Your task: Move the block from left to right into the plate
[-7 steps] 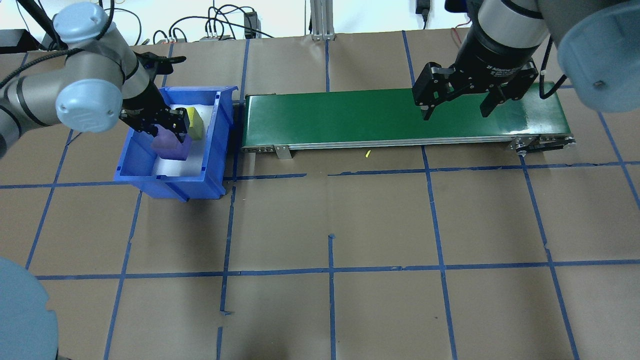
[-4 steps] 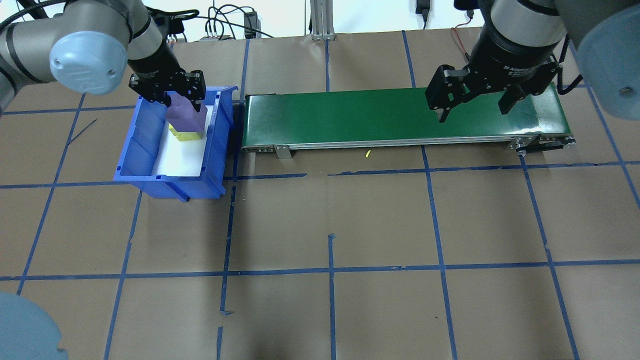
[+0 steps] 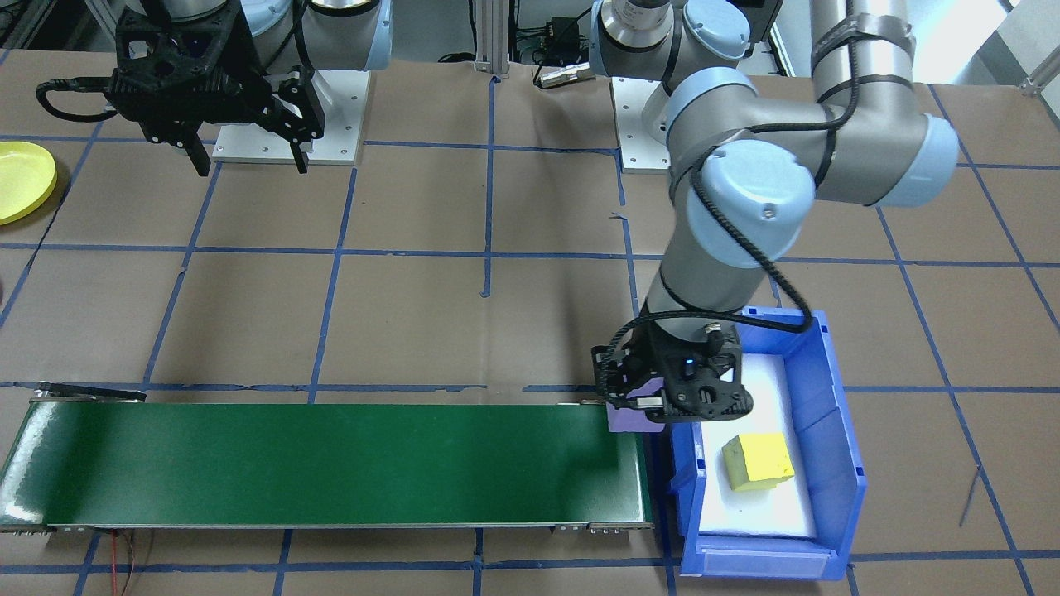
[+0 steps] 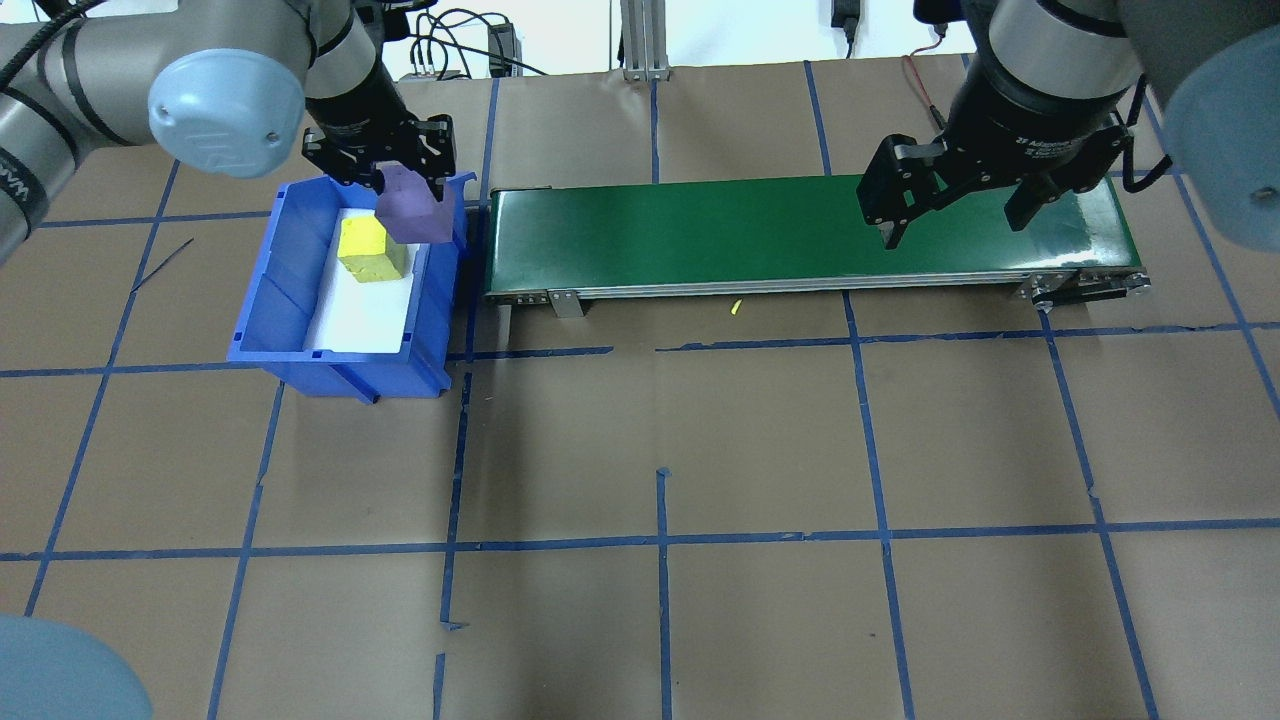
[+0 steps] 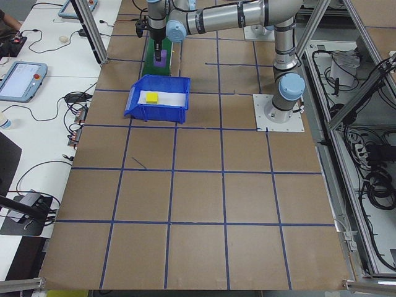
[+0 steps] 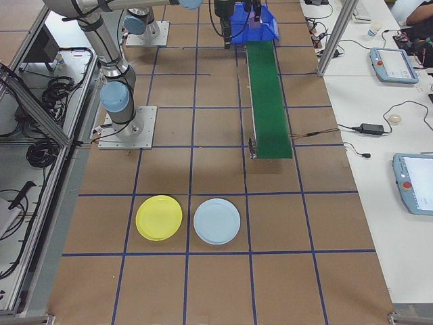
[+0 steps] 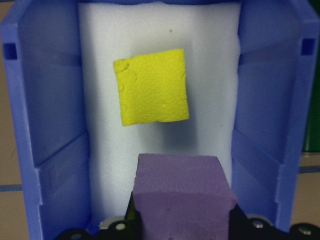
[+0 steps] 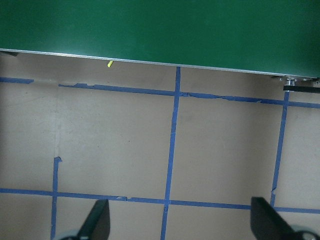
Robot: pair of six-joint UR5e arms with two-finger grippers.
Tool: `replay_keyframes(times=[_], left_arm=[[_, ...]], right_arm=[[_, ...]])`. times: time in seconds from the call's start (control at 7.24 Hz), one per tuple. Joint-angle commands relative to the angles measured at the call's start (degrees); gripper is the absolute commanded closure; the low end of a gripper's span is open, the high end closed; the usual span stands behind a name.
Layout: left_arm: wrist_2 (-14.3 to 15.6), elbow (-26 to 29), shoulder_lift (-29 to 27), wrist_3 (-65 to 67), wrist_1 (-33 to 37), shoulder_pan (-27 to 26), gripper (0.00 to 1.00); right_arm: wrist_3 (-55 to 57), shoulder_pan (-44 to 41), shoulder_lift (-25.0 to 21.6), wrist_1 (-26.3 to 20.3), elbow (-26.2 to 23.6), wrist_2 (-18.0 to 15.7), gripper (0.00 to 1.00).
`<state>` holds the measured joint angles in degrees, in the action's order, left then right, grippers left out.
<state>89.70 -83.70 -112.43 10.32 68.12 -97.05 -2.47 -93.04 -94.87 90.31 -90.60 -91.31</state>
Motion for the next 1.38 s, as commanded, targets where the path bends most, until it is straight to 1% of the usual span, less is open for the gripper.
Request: replay_keyframes(times=[0.0, 0.14, 0.28, 0.41, 0.55, 0.83, 1.1, 1.24], left_arm=[[0.30, -0.05, -3.92, 2.78, -4.12, -3.40, 0.71], [0.39, -0.49, -5.07, 2.86, -7.27, -3.41, 0.71], [0.30, -1.19, -5.69, 3.21, -8.61, -3.41, 0.61], [0.30, -1.72, -5.69, 3.13, -8.62, -3.41, 0.39], [0.30, -2.60, -5.69, 3.22, -8.71, -3.67, 0.00], [0.12, -1.91, -4.56, 2.43, -9.50, -3.67, 0.00], [0.65, 0.02, -1.75, -0.02, -7.06, -3.14, 0.00], [1.00, 0.21, -1.22, -0.73, -6.17, -1.84, 0.00]], right_arm=[[2.54, -0.21, 0.04, 1.18, -0.10, 1.47, 0.02], [5.43, -0.30, -0.05, 1.36, -0.53, 2.09, 0.02], [4.68, -0.30, 0.04, 2.58, -0.54, 1.93, 0.01], [4.67, -0.30, 0.04, 2.59, -0.54, 1.84, 0.01], [4.58, -0.22, 0.04, 2.68, -0.54, 1.84, 0.02], [4.49, 0.13, 0.04, 2.50, -0.62, 1.40, 0.02], [4.49, 0.31, 0.04, 2.59, -0.54, 1.31, 0.02], [4.49, 0.40, 0.04, 2.59, -0.62, 1.22, 0.02]])
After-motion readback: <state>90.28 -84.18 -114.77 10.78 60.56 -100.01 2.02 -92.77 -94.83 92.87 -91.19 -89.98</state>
